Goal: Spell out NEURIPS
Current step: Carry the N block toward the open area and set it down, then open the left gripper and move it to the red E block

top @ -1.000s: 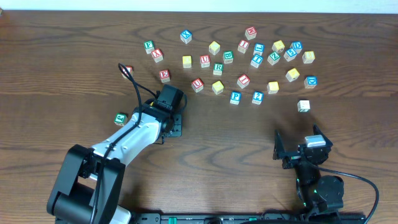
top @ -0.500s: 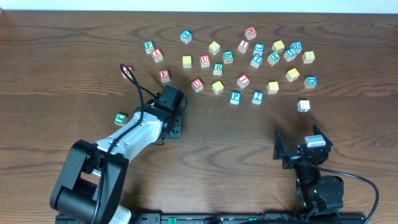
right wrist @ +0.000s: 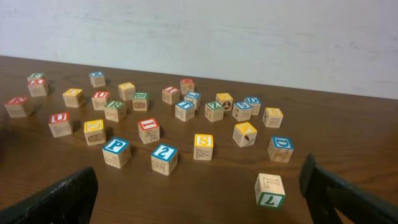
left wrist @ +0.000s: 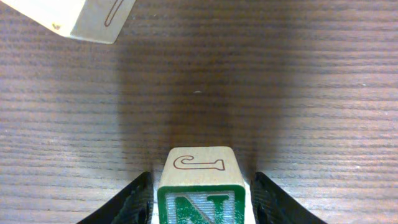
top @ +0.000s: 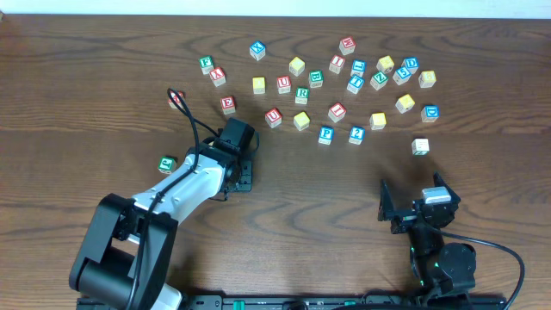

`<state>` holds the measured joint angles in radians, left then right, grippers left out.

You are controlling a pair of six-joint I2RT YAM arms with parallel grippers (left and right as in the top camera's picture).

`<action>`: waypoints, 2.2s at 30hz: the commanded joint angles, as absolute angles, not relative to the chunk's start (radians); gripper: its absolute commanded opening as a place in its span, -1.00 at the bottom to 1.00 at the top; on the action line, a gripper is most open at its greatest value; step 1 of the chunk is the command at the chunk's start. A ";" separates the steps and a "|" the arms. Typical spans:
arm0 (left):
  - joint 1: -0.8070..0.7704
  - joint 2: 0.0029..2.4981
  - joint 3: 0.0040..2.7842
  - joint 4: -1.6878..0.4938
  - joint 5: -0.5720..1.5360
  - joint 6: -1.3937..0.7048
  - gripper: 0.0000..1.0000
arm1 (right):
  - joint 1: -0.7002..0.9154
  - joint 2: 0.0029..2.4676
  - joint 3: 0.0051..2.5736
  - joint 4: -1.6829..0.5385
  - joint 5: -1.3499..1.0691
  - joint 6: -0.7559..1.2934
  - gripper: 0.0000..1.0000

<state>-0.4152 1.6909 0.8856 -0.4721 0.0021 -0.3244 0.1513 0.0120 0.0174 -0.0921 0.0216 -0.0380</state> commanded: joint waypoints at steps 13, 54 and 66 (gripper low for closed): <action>-0.418 1.435 0.957 -0.574 0.015 -0.276 0.23 | 0.141 0.007 0.014 -0.094 0.023 -0.050 0.98; -0.258 1.864 1.947 -1.093 -0.088 -0.399 0.72 | 0.141 0.007 0.014 -0.094 0.023 -0.050 0.99; -0.196 2.043 1.950 -1.095 0.072 -0.414 0.72 | 0.141 0.007 0.014 -0.094 0.023 -0.050 0.98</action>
<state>-0.1909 2.0109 1.9263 -1.0901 0.0402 -0.4000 0.1513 0.0120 0.0174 -0.0921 0.0216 -0.0376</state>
